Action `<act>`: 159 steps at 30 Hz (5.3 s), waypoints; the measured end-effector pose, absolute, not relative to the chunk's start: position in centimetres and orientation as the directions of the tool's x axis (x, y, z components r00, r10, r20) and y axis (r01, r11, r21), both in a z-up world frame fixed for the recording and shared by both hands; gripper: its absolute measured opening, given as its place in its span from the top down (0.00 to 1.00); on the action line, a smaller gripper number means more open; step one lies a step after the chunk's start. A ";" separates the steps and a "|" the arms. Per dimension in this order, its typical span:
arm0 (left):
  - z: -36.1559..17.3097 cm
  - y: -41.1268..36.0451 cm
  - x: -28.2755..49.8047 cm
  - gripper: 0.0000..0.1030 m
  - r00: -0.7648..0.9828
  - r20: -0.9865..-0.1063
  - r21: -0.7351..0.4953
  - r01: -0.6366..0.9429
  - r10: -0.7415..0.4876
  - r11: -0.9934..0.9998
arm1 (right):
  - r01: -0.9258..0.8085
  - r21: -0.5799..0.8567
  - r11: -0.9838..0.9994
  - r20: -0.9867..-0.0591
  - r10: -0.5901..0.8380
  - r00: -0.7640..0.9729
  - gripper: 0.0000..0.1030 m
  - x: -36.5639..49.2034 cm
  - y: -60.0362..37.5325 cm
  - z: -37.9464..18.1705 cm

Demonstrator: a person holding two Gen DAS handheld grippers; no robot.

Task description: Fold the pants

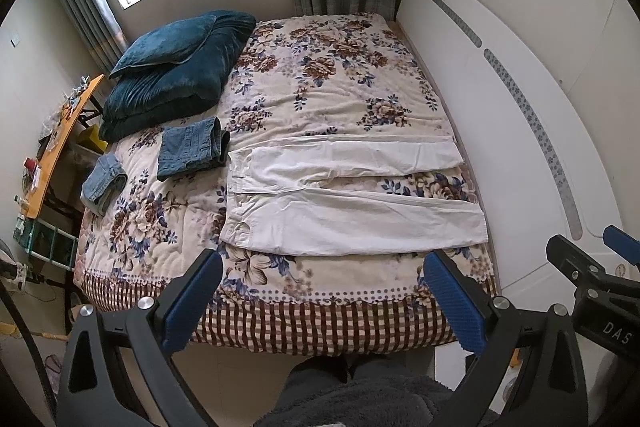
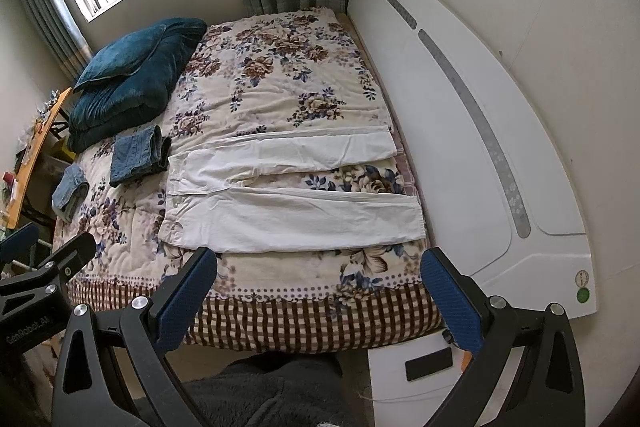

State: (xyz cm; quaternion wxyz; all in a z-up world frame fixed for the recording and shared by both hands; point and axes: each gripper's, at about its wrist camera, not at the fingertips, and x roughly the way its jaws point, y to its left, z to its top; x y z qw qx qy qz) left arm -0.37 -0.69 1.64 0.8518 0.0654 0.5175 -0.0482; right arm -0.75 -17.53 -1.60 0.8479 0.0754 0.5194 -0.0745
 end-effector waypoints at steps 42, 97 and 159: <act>1.3 -1.1 -1.4 0.00 0.463 -0.887 0.071 0.157 -0.010 0.985 | 0.206 0.055 0.977 -0.895 -0.043 0.444 0.00 -2.2 -17.6 -1.8; -55.3 1.7 52.4 0.03 0.191 -0.917 0.391 0.610 0.350 0.690 | -0.396 -0.185 0.900 -0.970 -0.231 -0.071 0.00 59.8 -13.5 -62.2; -50.2 17.1 17.4 0.36 -0.031 -0.992 -0.107 -0.317 -0.123 0.942 | 0.134 0.065 0.989 -0.977 0.090 -0.195 0.36 30.2 -16.0 -59.3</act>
